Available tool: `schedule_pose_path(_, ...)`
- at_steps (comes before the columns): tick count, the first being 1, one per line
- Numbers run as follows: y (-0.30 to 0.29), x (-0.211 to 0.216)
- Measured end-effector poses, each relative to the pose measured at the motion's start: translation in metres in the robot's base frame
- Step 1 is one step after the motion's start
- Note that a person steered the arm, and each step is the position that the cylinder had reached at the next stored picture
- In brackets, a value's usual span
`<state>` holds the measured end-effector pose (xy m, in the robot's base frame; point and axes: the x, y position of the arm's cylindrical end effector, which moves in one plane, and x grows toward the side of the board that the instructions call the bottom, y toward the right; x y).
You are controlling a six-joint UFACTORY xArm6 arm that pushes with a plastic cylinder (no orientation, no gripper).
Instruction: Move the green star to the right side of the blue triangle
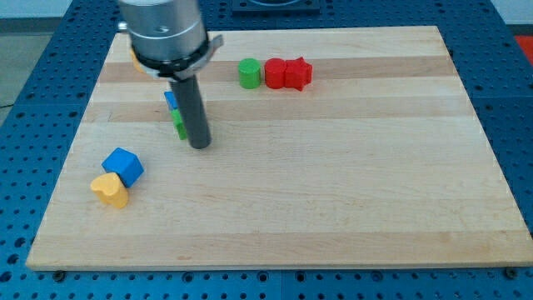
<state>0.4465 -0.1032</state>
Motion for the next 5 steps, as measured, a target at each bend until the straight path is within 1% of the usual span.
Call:
schedule_pose_path(1, 0.003, -0.003)
schedule_pose_path(2, -0.023, 0.046)
schedule_pose_path(3, -0.058, 0.052)
schedule_pose_path(5, -0.053, -0.001)
